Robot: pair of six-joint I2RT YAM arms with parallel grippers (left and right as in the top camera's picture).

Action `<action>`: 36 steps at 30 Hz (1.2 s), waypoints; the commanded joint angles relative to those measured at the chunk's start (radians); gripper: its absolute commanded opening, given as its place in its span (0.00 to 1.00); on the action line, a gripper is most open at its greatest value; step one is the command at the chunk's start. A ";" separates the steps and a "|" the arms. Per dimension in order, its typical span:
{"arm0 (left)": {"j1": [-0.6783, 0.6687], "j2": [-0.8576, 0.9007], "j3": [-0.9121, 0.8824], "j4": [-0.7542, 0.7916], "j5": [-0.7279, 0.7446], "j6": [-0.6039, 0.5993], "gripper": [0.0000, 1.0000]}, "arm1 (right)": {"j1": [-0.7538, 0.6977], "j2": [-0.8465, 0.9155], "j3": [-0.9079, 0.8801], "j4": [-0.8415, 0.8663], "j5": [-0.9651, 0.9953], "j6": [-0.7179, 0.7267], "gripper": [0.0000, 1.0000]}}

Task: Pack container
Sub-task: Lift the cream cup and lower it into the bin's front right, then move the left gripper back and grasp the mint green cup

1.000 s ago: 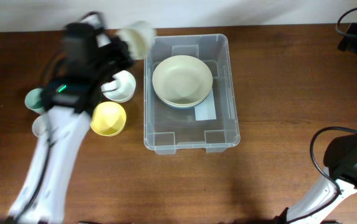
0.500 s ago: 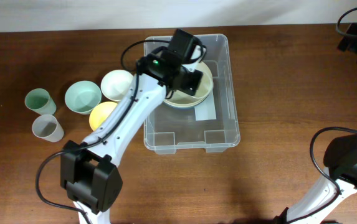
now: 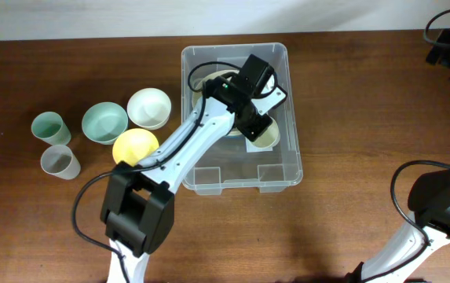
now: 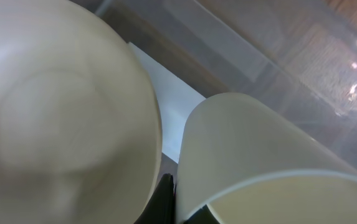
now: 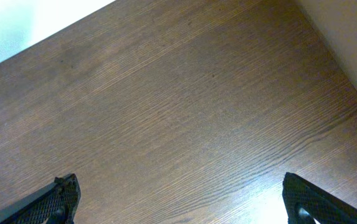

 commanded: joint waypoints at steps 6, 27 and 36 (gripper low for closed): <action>-0.023 0.080 0.016 -0.001 0.051 0.104 0.00 | -0.001 -0.010 0.020 0.000 0.008 0.011 0.99; 0.001 0.083 0.300 -0.038 -0.167 0.074 0.61 | -0.001 -0.010 0.020 0.000 0.008 0.011 0.99; 0.373 0.083 0.632 -0.400 -0.281 -0.469 0.98 | -0.001 -0.010 0.020 0.000 0.008 0.011 0.99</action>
